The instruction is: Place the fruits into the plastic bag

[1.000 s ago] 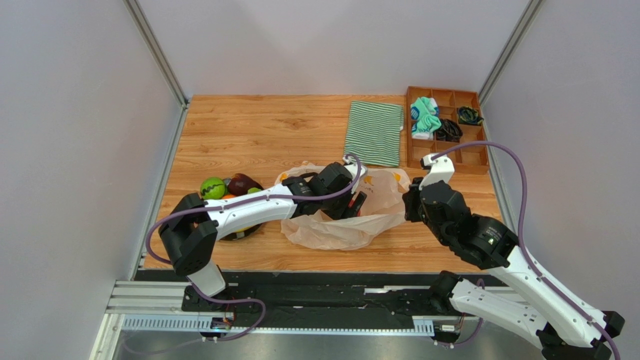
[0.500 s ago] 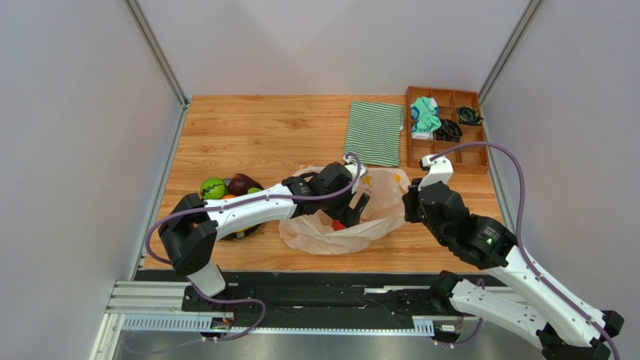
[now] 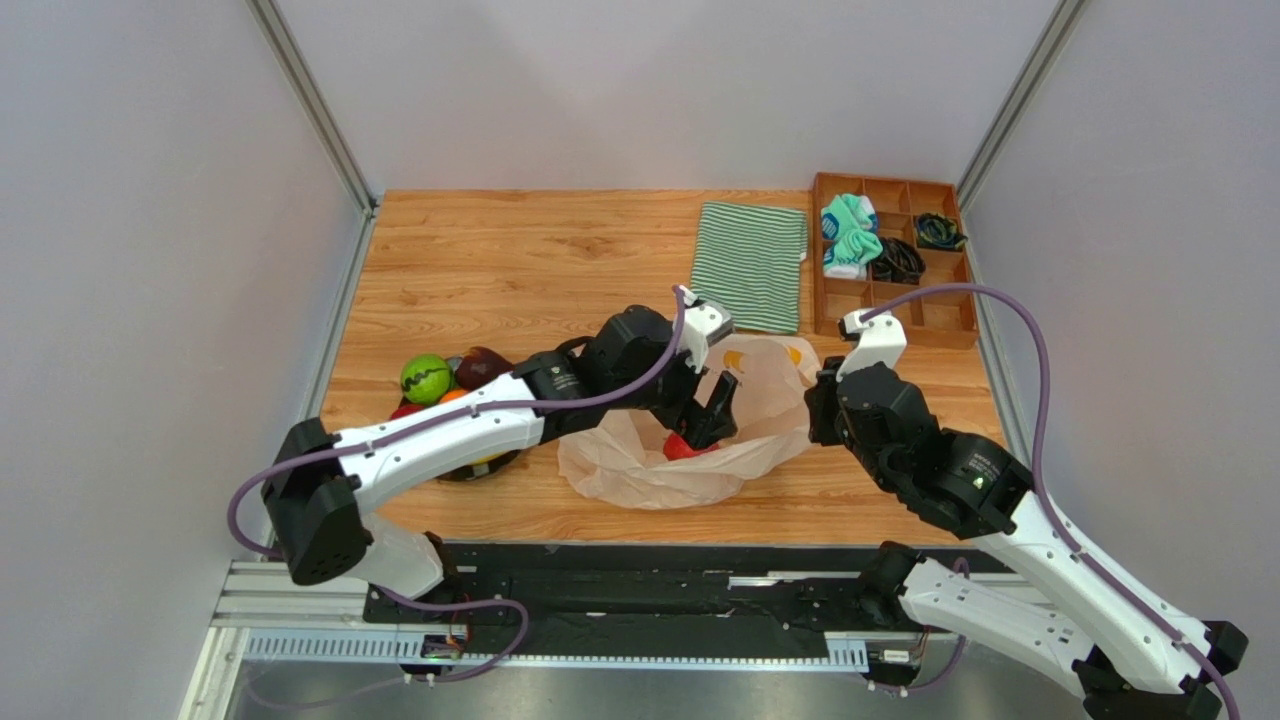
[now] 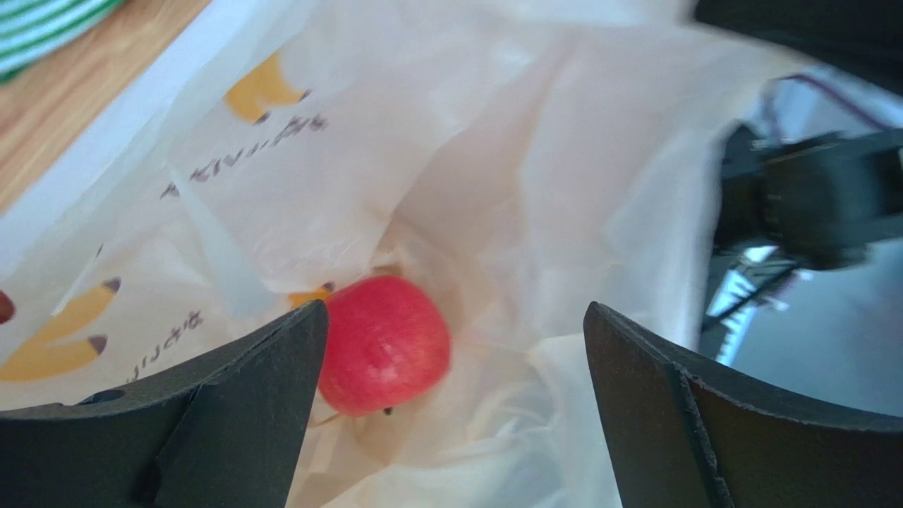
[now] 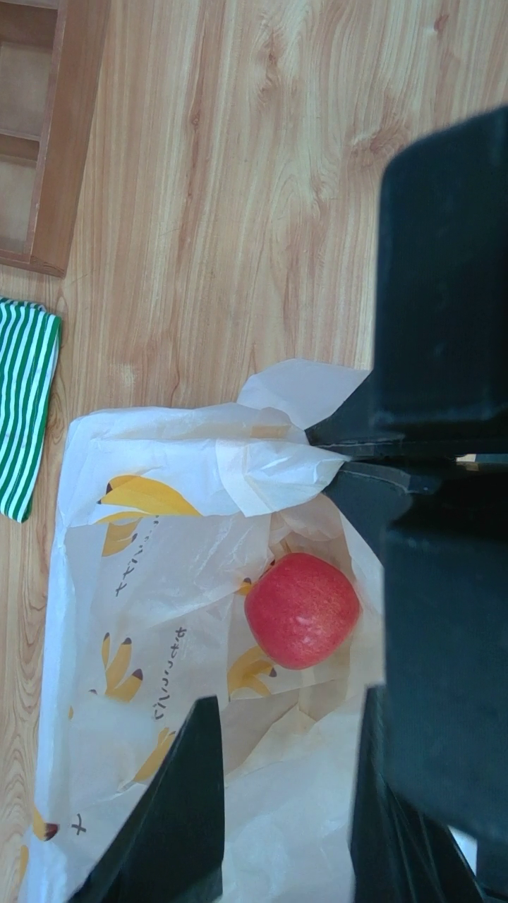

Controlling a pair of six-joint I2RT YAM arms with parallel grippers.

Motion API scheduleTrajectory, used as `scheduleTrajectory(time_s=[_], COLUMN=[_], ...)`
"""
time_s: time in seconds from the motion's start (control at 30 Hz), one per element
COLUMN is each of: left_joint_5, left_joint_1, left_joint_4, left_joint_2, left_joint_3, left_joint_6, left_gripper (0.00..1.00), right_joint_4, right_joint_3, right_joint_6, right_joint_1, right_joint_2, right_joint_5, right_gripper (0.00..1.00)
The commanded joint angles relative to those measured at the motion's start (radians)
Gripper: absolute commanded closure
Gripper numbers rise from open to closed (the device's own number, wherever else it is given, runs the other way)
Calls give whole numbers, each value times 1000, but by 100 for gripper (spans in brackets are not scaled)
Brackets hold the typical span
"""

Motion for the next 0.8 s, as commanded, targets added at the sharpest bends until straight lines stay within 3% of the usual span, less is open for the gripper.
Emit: scheduleTrajectory(time_s=[0.0,0.3,0.53,0.77], left_joint_5=[162,221,2,-80], left_joint_1=[1,39,77,256], left_joint_4=[105,211,188,164], left_joint_2=[-89,-168,-284,-450], left_joint_3=[-1,11,42,-70], left_joint_6=[61,64,42,-51], left_gripper=[2,1,1,1], right_joint_4=[33,22,19,16], right_joint_3=[-1,-1,-4,-4], right_joint_6=[18,21,24,24], right_joint_1=[-3,-3,-1,-3], right_joint_2=[-8,-17,-21,-22], right_joint_5=[12,14,18,23], right_gripper=[100,100,100,100])
